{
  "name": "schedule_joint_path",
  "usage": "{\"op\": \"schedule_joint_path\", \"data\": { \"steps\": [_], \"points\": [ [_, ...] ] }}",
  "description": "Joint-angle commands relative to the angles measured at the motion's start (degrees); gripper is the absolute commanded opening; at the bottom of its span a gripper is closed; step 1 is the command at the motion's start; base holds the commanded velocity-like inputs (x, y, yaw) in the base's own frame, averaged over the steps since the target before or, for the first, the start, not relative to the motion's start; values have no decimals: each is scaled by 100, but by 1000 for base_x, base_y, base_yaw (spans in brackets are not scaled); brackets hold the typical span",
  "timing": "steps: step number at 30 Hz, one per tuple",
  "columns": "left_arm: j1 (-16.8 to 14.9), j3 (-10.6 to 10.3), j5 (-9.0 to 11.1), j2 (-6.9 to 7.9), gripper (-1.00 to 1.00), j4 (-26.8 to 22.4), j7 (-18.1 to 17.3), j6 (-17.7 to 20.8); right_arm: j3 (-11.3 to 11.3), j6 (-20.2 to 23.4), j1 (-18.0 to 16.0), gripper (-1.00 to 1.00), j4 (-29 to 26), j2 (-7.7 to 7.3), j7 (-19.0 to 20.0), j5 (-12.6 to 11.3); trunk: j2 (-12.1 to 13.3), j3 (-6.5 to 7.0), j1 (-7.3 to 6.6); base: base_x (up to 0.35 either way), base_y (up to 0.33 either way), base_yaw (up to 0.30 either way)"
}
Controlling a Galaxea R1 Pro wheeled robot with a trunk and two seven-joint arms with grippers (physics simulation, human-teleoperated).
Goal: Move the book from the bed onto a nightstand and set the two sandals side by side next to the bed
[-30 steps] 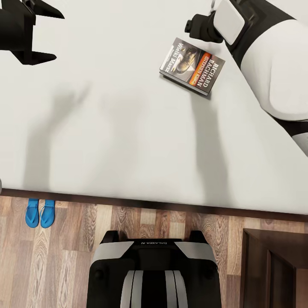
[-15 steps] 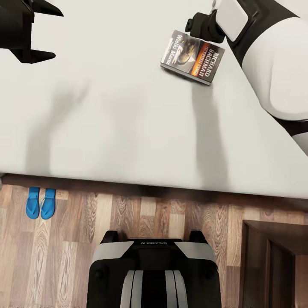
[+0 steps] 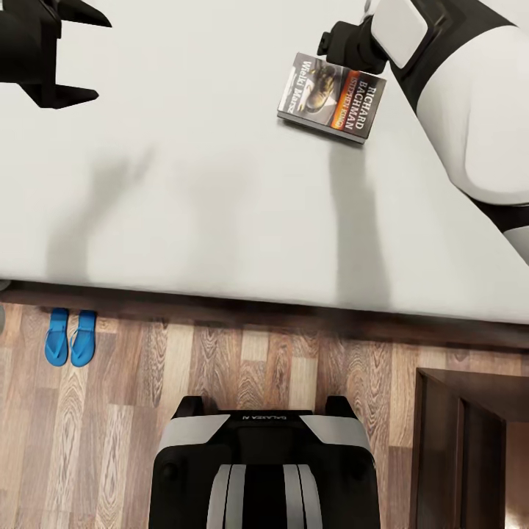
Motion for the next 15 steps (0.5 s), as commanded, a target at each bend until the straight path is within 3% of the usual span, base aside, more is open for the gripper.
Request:
{"op": "schedule_joint_path", "data": {
  "steps": [1,5,15],
  "points": [
    [-6,-2,31,0,100,-2,44,34,-97,50,-3,100,466,6,-22,34,-1,-3,1,-18,0,0],
    [-12,3,31,-15,100,-2,43,35,-97,57,-16,100,469,6,-25,34,-1,-3,1,-115,0,0],
    [-15,13,33,-20,100,-2,44,31,-97,62,-26,100,520,6,-26,34,-1,-3,1,-303,0,0]
  ]
}}
